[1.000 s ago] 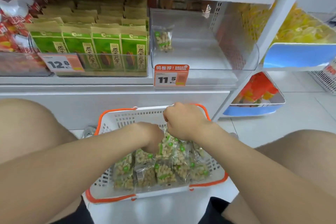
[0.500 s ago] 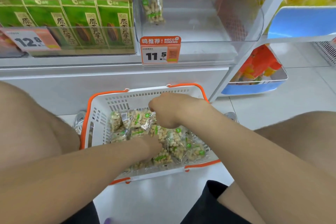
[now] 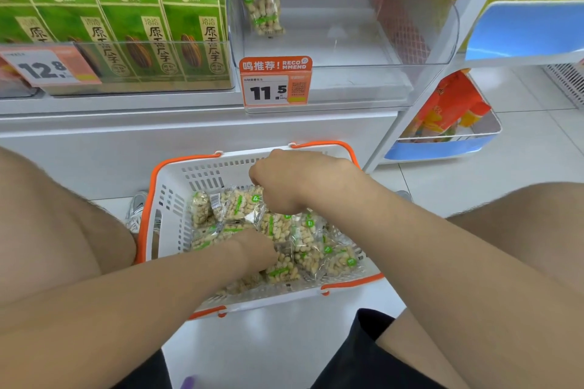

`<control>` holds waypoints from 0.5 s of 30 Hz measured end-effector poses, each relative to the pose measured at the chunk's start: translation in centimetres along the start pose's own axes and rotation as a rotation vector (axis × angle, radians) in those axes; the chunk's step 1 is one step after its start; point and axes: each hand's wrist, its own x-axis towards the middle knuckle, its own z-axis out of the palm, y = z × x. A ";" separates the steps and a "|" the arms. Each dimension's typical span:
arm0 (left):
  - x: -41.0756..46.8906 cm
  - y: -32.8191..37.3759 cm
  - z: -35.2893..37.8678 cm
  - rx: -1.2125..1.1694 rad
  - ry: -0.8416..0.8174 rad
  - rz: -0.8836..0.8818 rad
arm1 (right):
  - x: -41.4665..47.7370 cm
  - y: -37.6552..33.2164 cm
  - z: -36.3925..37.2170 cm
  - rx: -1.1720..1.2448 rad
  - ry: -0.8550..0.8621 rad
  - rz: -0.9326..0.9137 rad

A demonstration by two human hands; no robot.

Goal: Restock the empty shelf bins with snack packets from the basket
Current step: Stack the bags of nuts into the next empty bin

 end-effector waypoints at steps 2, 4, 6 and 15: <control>0.3 -0.1 0.3 0.044 0.018 0.022 | 0.0 0.0 0.0 -0.006 -0.005 -0.003; 0.4 -0.3 0.3 0.020 0.033 0.030 | 0.1 0.1 -0.1 -0.009 -0.010 0.000; -0.2 -0.7 -0.7 -0.066 0.018 0.017 | 0.3 0.2 -0.2 -0.010 -0.018 0.004; -4.6 -6.5 -7.7 -1.061 0.262 -0.084 | -0.5 2.2 -2.7 0.037 0.016 0.067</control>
